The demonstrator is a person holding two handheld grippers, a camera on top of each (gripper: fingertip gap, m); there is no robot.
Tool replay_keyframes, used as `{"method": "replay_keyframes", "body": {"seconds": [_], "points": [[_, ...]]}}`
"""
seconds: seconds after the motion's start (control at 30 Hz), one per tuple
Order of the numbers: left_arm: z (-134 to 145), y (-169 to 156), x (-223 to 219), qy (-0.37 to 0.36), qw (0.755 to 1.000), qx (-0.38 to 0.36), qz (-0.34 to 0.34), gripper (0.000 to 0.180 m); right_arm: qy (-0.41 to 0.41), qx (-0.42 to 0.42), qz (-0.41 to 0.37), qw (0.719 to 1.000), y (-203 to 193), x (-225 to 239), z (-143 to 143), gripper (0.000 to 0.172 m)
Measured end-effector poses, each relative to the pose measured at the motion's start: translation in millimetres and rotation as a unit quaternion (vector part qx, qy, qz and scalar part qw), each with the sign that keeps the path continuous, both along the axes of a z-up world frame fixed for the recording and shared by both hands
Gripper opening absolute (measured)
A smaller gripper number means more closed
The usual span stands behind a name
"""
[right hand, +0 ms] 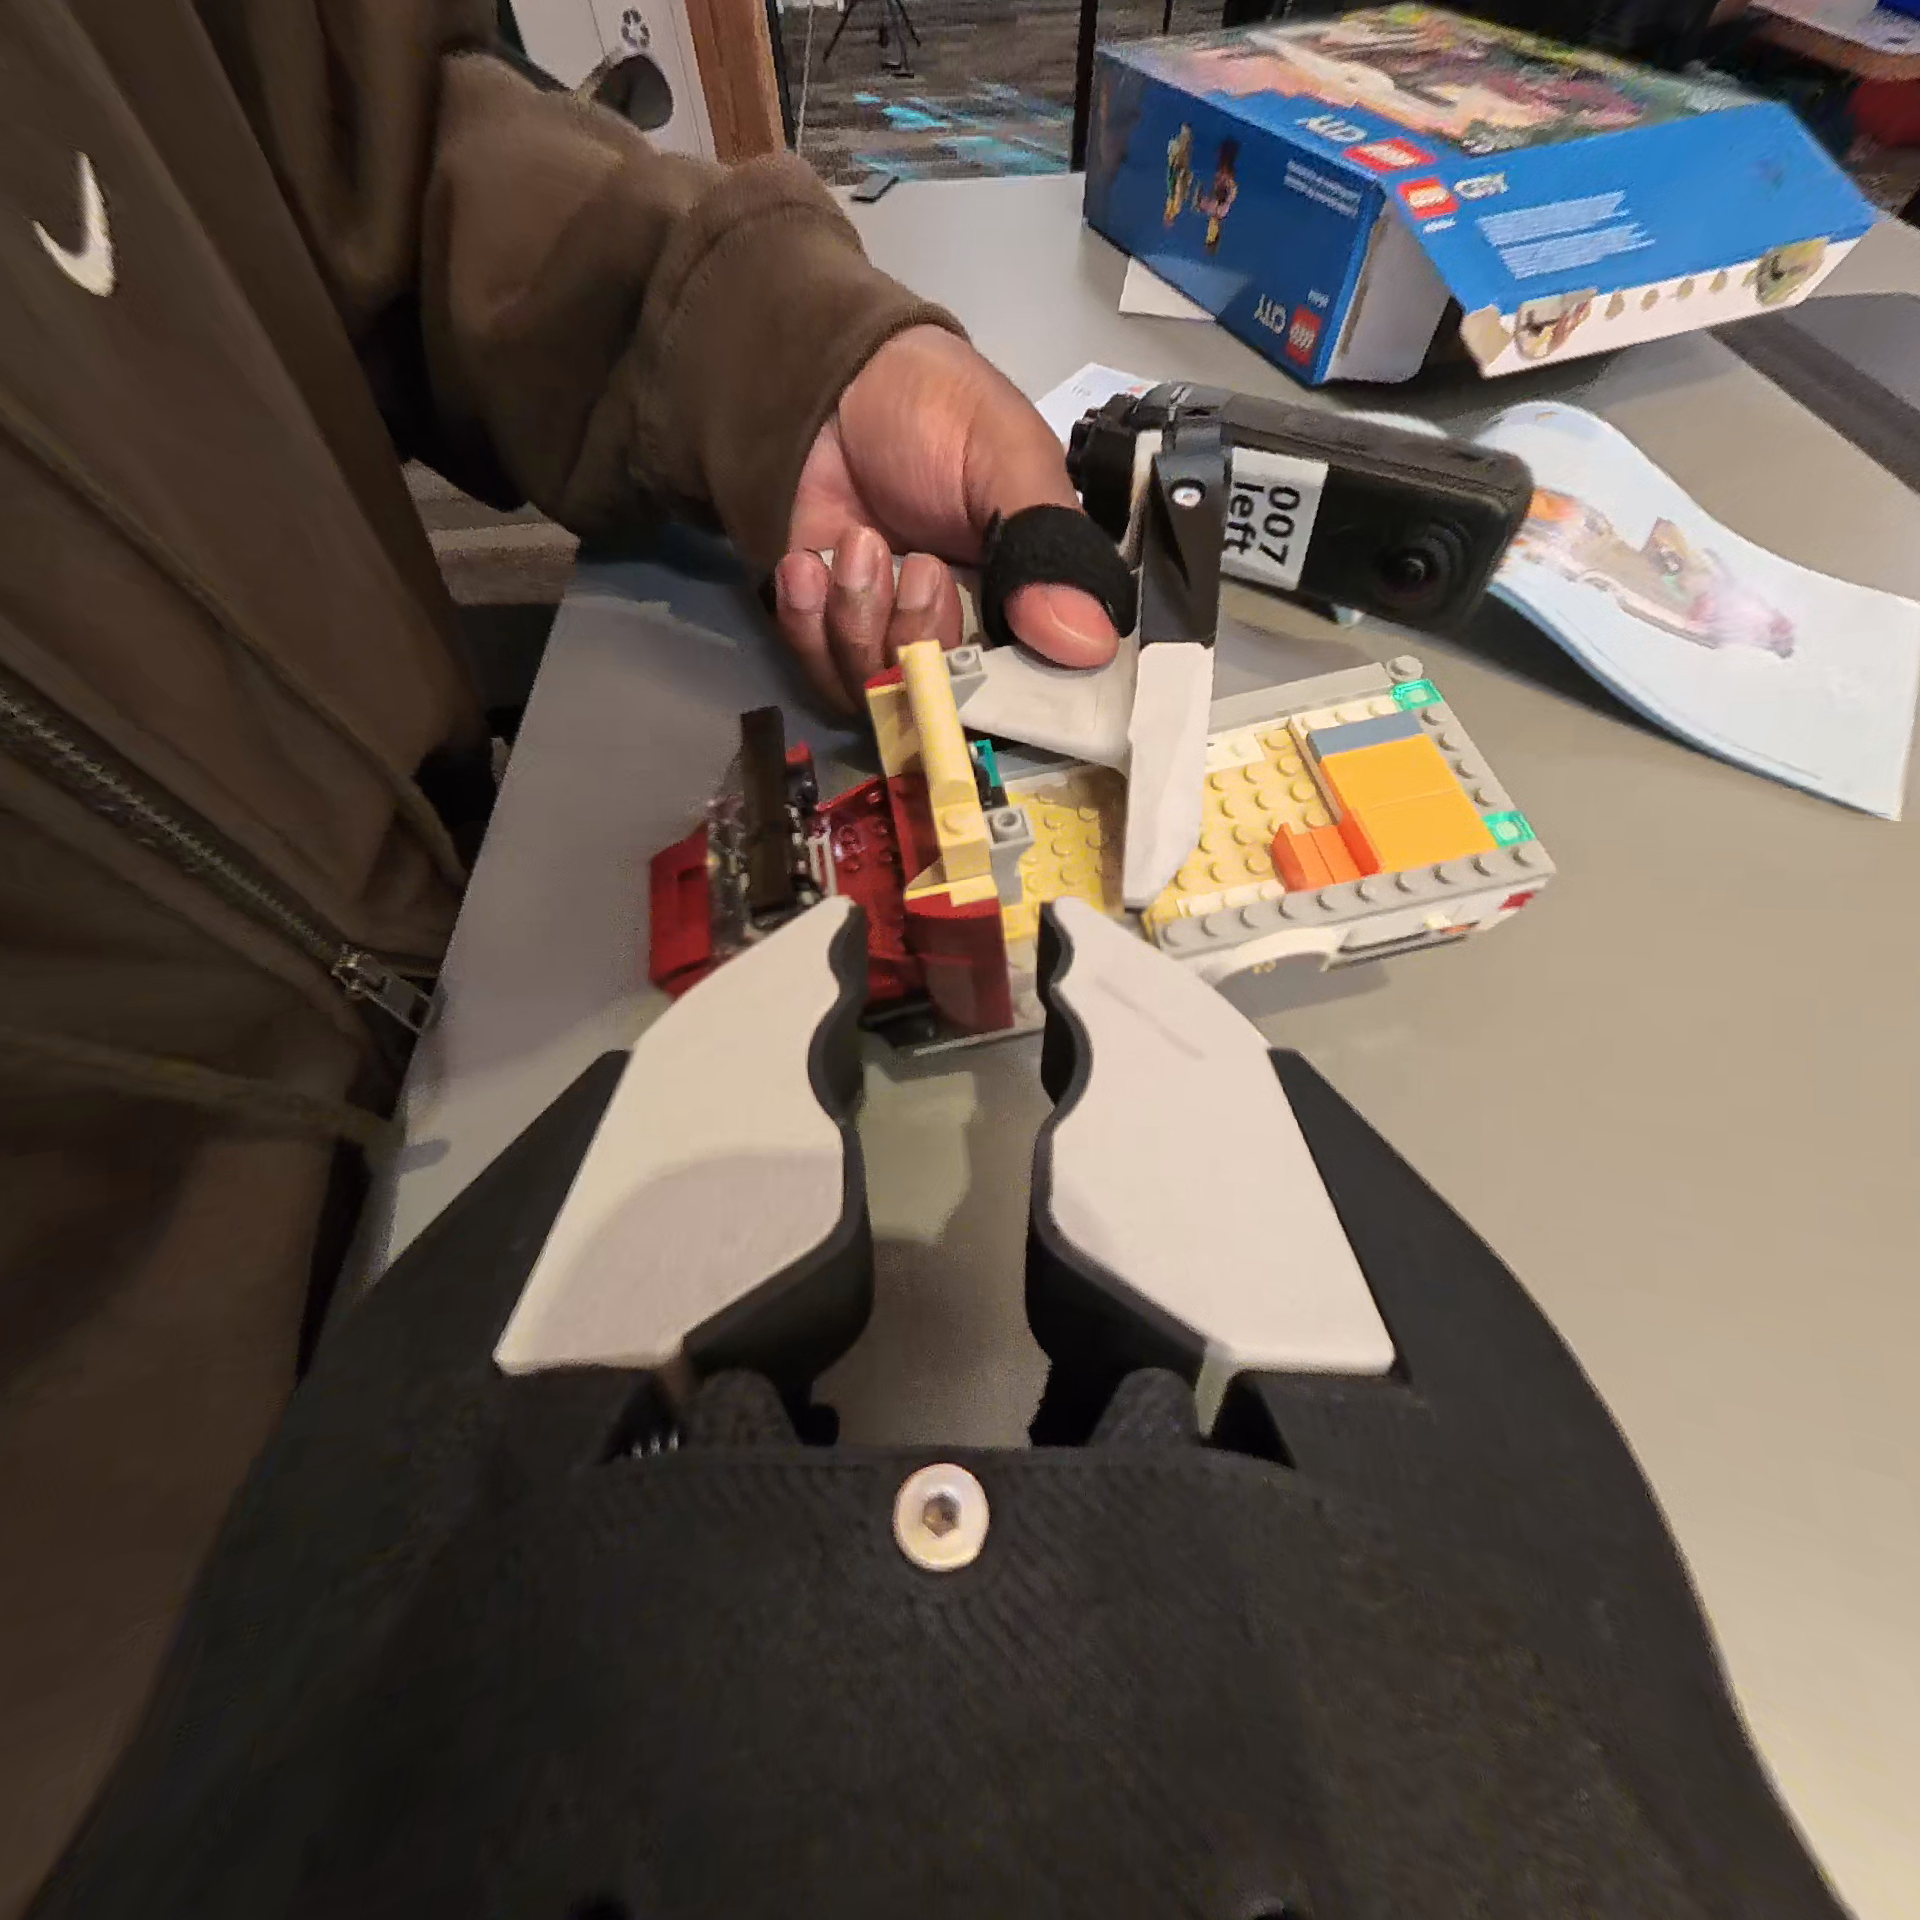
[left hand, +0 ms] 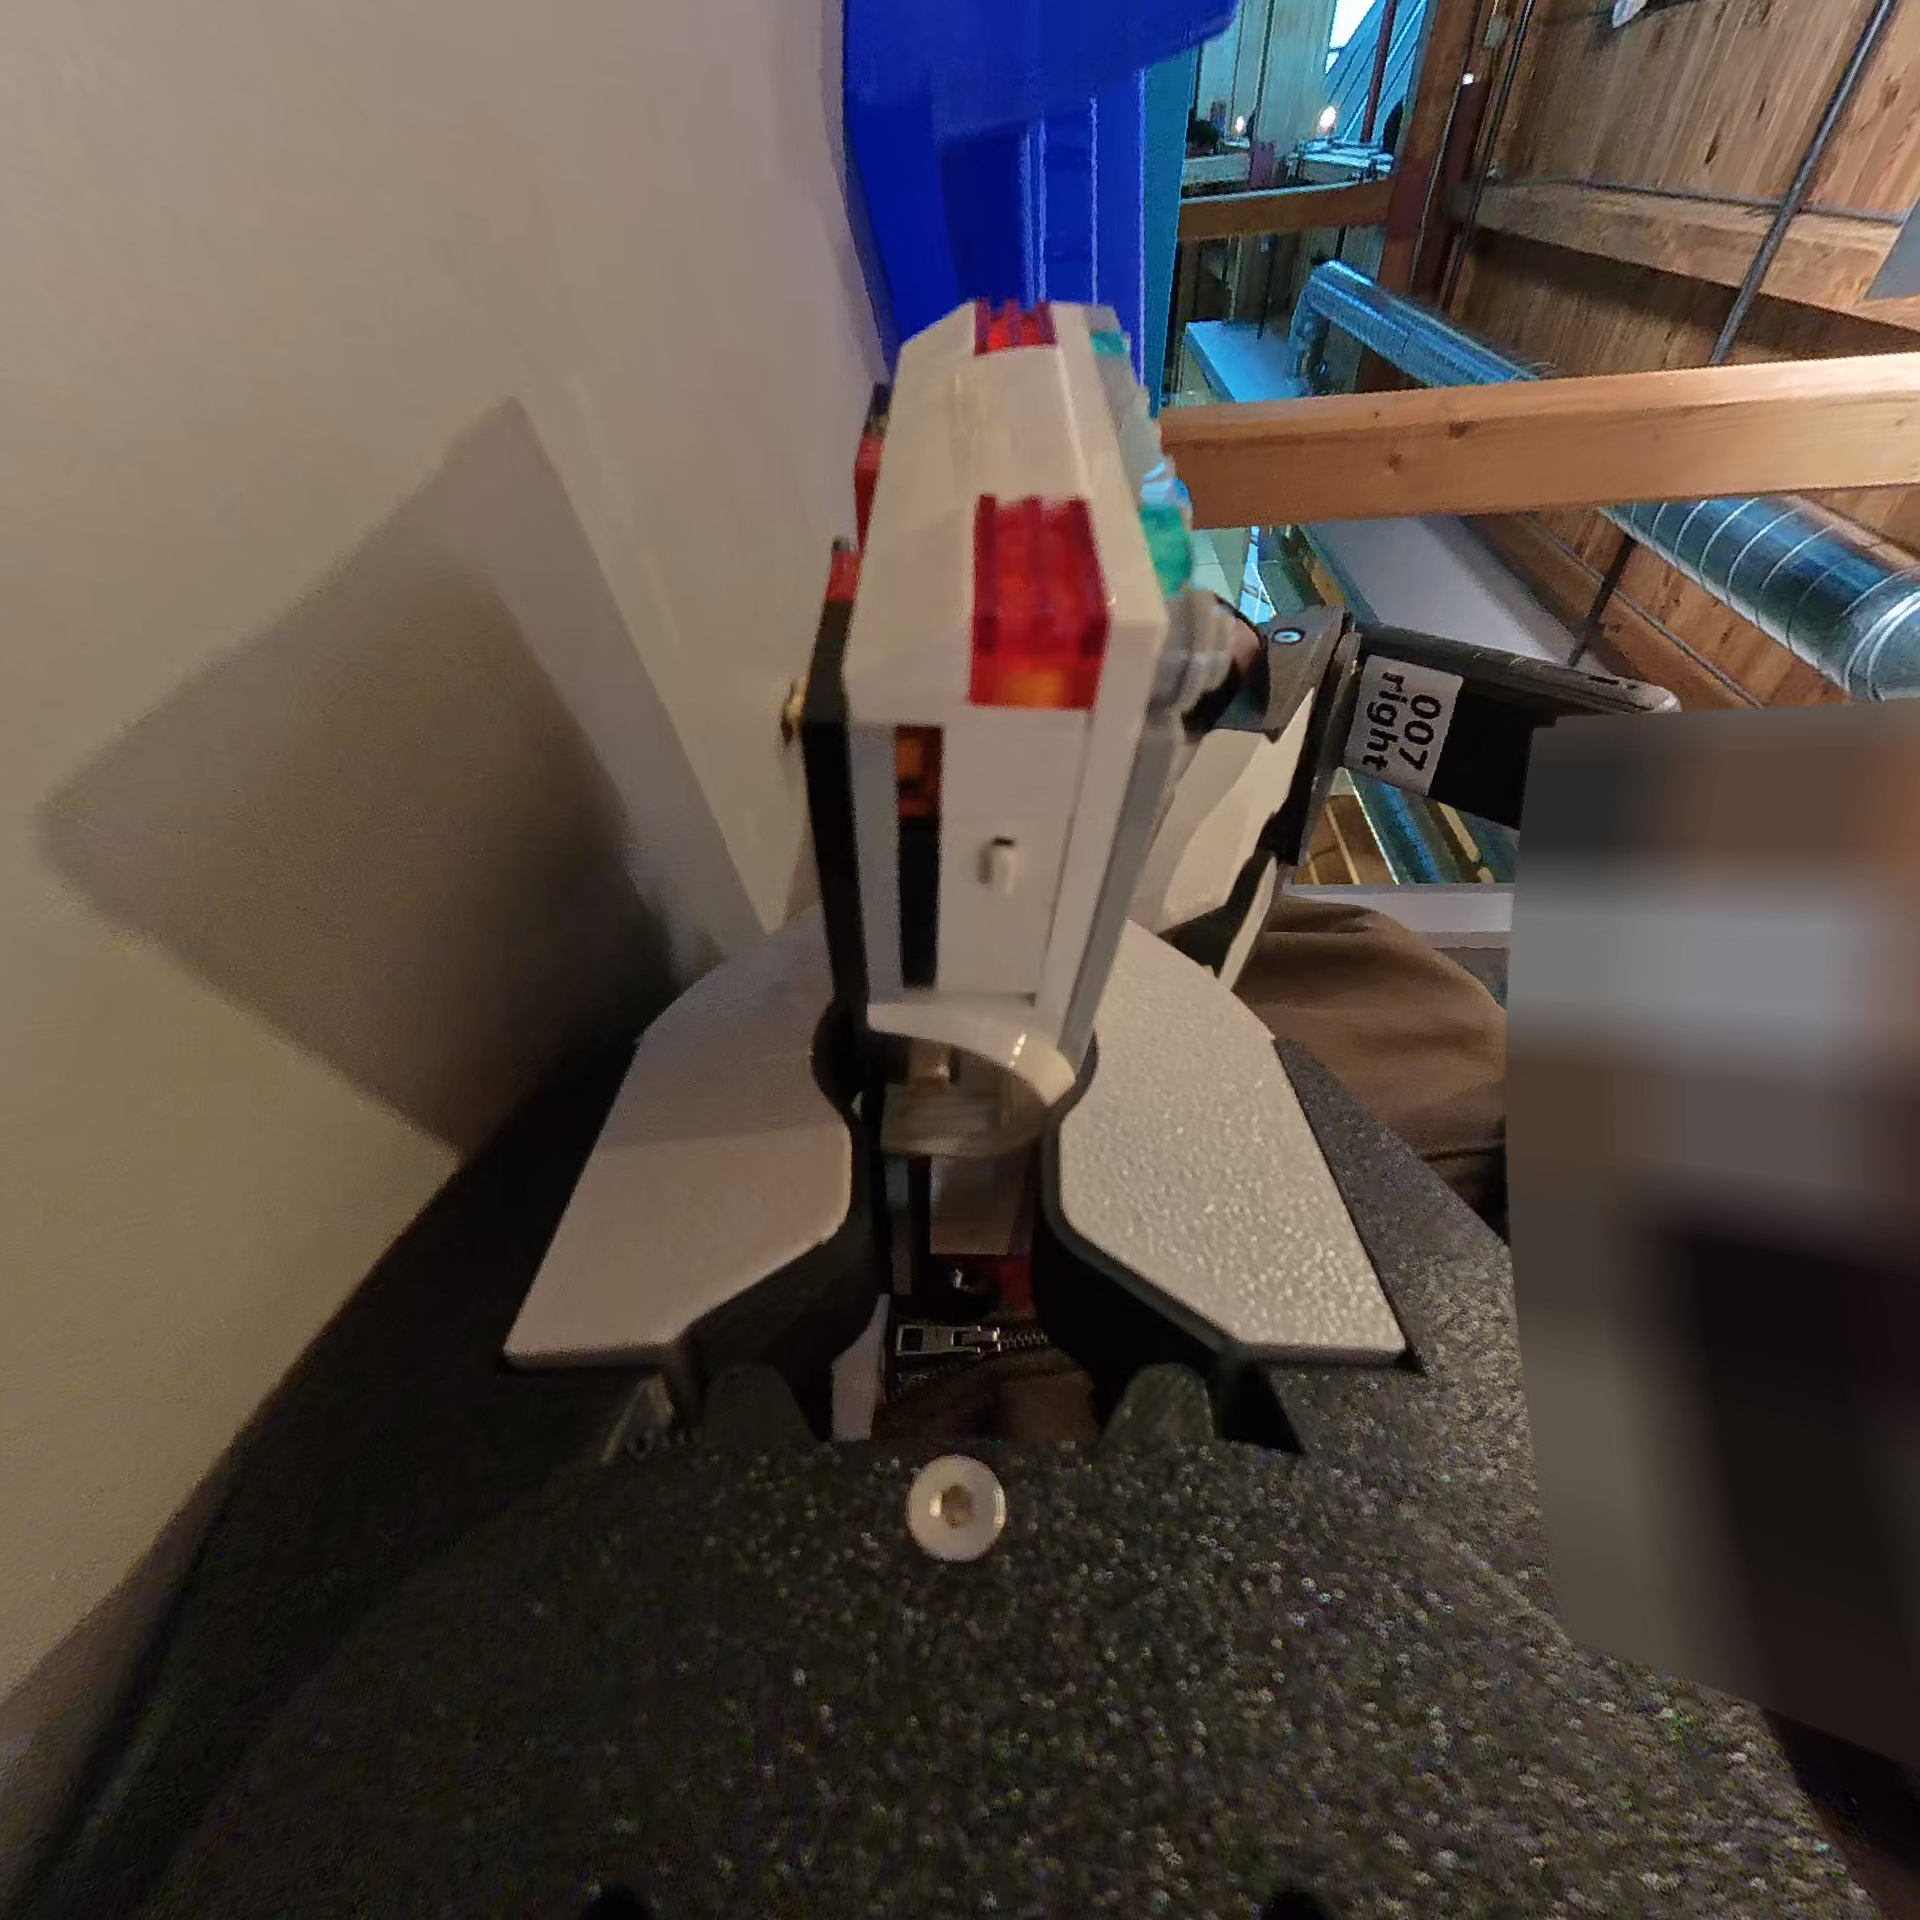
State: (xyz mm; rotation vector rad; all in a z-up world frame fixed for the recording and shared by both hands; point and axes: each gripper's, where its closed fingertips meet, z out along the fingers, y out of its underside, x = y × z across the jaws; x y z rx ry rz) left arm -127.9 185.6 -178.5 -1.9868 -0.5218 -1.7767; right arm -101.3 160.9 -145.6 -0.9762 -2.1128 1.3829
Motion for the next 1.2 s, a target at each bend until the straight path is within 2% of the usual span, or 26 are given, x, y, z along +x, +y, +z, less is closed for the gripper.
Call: {"method": "replay_keyframes", "body": {"seconds": [0.1, 0.17, 0.3, 0.37, 0.57, 0.67, 0.83, 0.9, 1.0, 1.1, 1.2], "points": [[0.0, 5.5, -12.5, 0.02, 1.0, 0.007, 0.011, 0.031, -0.001, 0.038, -0.033, 0.999, 24.5, -1.4, 2.1, 0.031], [2.4, 9.5, -18.0, 0.023, 1.0, 0.016, 0.012, 0.031, -0.029, 0.065, -0.055, 0.996, 44.9, -3.1, -5.0, 0.031], [6.7, 16.6, -21.3, 0.023, 0.999, 0.034, 0.001, 0.031, -0.132, 0.15, -0.07, 0.977, 70.7, -2.7, -42.5, 0.029], [7.0, 18.0, -21.7, 0.02, 0.999, 0.043, -0.004, 0.031, -0.161, 0.184, -0.061, 0.968, 72.5, -2.6, -54.9, 0.026], [12.2, 13.9, -25.0, 0.014, 0.997, 0.069, -0.013, 0.032, -0.207, 0.198, -0.028, 0.958, 67.9, -10.8, -73.0, 0.011], [9.6, 10.6, -29.9, 0.026, 0.997, 0.066, -0.006, 0.032, -0.185, 0.209, -0.026, 0.96, 70.8, -26.4, -70.0, 0.008], [6.6, 11.4, -43.0, 0.036, 0.997, 0.057, 0.026, 0.032, -0.13, 0.257, -0.074, 0.955, 92.4, -55.4, -59.8, 0.008], [6.3, 13.3, -47.0, 0.035, 0.997, 0.056, 0.034, 0.032, -0.123, 0.271, -0.069, 0.952, 94.1, -51.3, -61.2, 0.017], [6.8, 14.4, -47.1, 0.028, 0.998, 0.054, 0.031, 0.033, -0.118, 0.244, -0.061, 0.961, 92.3, -44.4, -55.0, 0.022], [7.0, 14.9, -46.3, 0.025, 0.998, 0.054, 0.029, 0.033, -0.108, 0.196, -0.085, 0.971, 95.0, -50.3, -45.6, 0.021], [7.2, 14.9, -48.9, 0.018, 0.998, 0.052, 0.033, 0.033, -0.12, 0.188, -0.095, 0.97, 95.6, -53.4, -52.8, 0.021]]}}
